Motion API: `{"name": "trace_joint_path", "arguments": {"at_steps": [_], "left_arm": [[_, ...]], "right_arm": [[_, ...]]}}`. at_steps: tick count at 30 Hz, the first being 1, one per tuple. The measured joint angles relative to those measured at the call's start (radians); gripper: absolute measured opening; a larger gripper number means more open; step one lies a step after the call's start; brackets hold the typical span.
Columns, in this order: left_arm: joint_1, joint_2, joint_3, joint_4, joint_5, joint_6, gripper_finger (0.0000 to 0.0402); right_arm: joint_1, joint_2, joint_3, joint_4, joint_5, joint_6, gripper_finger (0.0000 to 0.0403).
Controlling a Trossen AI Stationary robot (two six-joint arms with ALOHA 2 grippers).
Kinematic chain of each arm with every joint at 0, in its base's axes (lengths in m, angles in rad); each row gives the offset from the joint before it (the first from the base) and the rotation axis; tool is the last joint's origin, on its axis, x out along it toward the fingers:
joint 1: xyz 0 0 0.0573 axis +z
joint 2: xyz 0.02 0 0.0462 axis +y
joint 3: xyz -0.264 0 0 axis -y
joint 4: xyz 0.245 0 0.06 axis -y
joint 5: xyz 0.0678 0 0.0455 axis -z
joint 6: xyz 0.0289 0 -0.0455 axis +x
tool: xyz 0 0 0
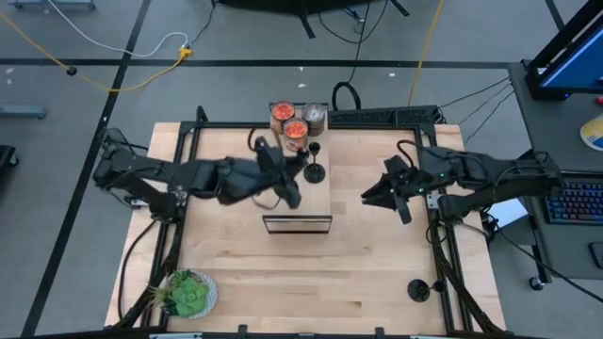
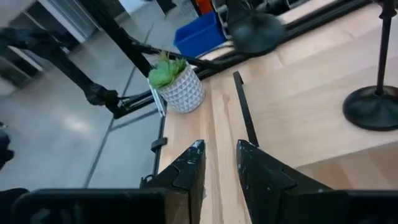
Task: Pick & Place candle stick holders
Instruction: Align the top black candle holder with the black candle holder on the shelf
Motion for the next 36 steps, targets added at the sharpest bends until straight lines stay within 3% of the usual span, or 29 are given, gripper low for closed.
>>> {"name": "trace_joint_path", "arguments": {"at_steps": [7,15,19,30,36], "left_arm": [[0.134,0.0,0.0,-0.019,0.128,0.028,0.0026],[0.167,-0.016,-0.05,-0.042,0.14,0.036,0.0026],[0.171,-0.066,-0.174,0.071,0.146,0.02,0.0026],[0.198,-0.199,-0.549,0.643,0.221,0.104,0.0026],[0.271,-0.2,-0.64,0.819,0.327,0.108,0.0026]], "right_arm": [[0.0,-0.077,-0.145,0.135,-0.004,0.0,0.0082],[-0.001,-0.153,-0.278,0.26,-0.002,0.081,0.008],[-0.002,-0.183,-0.325,0.325,-0.001,0.116,0.0077],[-0.002,-0.214,-0.365,0.37,-0.001,0.117,0.0073],[-0.002,-0.214,-0.365,0.37,-0.001,0.143,0.0074]]}}
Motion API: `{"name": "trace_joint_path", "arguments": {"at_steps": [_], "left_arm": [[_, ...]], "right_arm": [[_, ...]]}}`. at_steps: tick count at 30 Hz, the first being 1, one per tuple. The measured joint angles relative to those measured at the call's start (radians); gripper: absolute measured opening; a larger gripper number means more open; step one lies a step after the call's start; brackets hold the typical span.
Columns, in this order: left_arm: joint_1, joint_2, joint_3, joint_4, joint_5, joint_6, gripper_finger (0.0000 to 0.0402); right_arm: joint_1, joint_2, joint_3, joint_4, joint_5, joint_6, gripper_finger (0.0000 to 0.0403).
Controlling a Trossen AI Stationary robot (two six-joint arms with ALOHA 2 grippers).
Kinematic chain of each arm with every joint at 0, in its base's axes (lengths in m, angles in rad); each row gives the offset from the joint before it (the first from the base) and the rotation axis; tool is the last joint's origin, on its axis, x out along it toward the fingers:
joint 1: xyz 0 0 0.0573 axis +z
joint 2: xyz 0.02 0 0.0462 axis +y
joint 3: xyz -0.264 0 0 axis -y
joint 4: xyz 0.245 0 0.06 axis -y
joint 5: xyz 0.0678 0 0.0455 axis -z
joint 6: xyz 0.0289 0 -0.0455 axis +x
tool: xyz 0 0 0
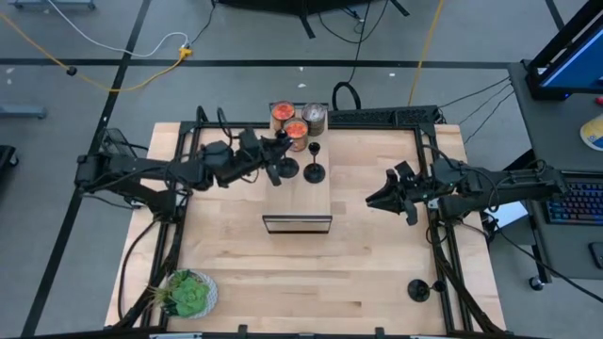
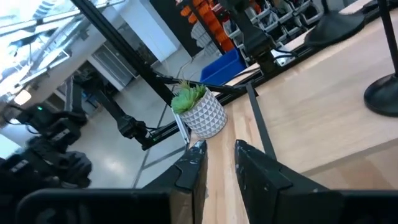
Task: Pick & Place candle stick holders
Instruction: Align the top black candle holder with the black candle holder on the shelf
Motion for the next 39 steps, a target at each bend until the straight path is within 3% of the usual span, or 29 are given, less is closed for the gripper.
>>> {"name": "trace_joint_path", "arguments": {"at_steps": [6,21,28,32,39], "left_arm": [[0.044,0.002,-0.016,0.025,0.087,0.002,0.0026],[0.075,0.02,-0.017,-0.038,0.114,0.0,0.0026],[0.075,0.022,-0.068,0.012,0.099,-0.016,0.0026],[0.076,0.021,-0.111,0.147,0.117,-0.024,0.0026],[0.076,0.022,-0.139,0.146,0.11,-0.039,0.0026]], "right_arm": [[0.0,0.0,0.0,-0.004,0.0,0.049,0.0073],[0.0,0.0,0.0,-0.004,0.0,0.041,0.0073],[0.0,0.0,0.0,-0.005,0.027,0.038,0.0073],[0.0,0.0,0.001,-0.005,0.03,0.038,0.0073],[0.0,0.0,0.001,-0.005,0.029,0.038,0.0073]]}}
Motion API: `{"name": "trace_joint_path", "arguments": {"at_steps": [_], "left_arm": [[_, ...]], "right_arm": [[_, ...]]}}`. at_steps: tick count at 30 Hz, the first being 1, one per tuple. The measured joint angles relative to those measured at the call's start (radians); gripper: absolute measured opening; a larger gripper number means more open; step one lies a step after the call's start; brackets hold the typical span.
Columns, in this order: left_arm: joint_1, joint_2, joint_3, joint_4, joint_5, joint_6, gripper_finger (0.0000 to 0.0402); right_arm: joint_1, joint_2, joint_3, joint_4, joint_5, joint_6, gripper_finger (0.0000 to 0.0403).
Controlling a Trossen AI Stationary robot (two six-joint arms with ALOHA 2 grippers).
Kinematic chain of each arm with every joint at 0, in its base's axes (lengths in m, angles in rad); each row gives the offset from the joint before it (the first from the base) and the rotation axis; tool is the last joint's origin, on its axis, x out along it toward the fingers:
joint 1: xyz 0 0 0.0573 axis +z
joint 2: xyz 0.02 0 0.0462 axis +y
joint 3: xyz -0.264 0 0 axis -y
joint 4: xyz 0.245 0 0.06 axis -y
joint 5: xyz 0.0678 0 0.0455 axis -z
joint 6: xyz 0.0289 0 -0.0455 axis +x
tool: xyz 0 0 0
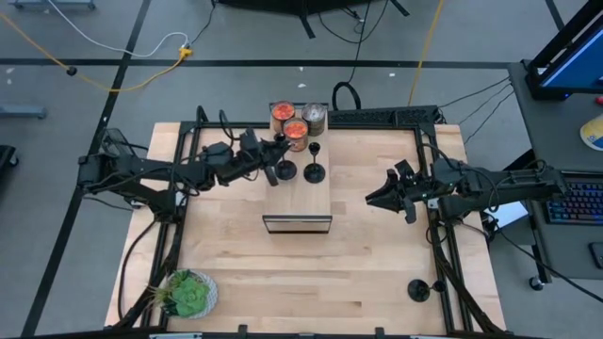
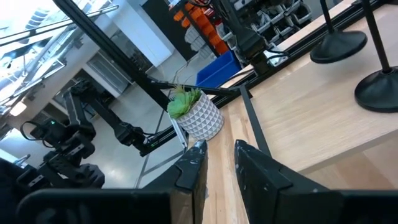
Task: Pick & Place candle stick holders
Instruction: Align the top black candle holder with the black candle holder on the shelf
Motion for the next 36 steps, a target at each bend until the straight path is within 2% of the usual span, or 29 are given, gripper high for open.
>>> {"name": "trace_joint_path", "arguments": {"at_steps": [28,36], "left_arm": [[0.0,0.055,0.001,0.008,0.01,-0.042,0.0036],[0.0,0.055,0.001,-0.013,0.01,-0.048,0.0057]], "right_arm": [[0.0,0.0,0.001,-0.008,-0.002,0.003,0.0073],[0.0,0.0,0.001,-0.007,-0.002,0.003,0.0073]]}}
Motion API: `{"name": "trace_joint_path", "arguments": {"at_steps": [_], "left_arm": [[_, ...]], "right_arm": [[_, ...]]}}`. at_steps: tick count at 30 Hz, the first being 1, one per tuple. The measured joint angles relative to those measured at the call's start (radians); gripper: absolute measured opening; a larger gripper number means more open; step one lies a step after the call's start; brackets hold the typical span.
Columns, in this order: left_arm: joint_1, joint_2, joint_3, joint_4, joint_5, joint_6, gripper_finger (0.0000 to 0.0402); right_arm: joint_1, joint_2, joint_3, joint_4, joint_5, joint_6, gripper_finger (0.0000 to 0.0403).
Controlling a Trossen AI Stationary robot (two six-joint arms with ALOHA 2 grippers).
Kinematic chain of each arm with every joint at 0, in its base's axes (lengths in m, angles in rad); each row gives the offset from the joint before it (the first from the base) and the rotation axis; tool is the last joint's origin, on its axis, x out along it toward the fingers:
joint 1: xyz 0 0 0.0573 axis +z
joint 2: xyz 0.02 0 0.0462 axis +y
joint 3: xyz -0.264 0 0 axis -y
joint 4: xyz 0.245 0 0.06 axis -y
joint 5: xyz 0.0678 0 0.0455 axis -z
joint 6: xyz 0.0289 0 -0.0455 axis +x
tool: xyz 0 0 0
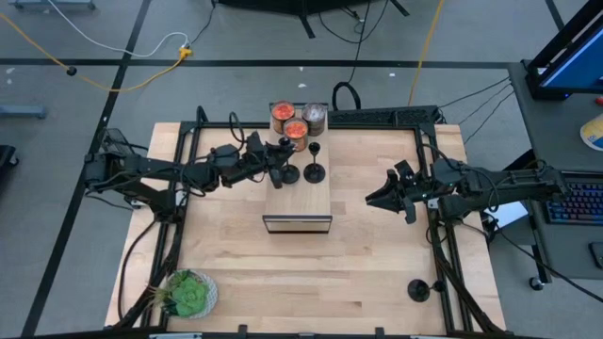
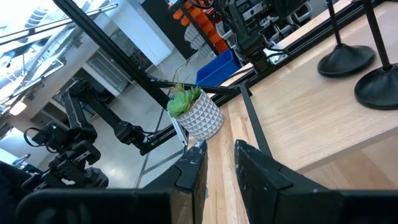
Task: Pick & Place candle stick holders
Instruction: Align the top black candle holder with the black candle holder on the shelf
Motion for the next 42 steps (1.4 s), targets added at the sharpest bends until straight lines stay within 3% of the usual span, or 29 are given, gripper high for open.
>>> {"name": "trace_joint_path", "arguments": {"at_steps": [42], "left_arm": [[-0.002,0.0,0.0,-0.001,0.024,0.029,0.0063]], "right_arm": [[0.0,0.0,0.0,0.0,0.0,0.0,0.0073]]}}
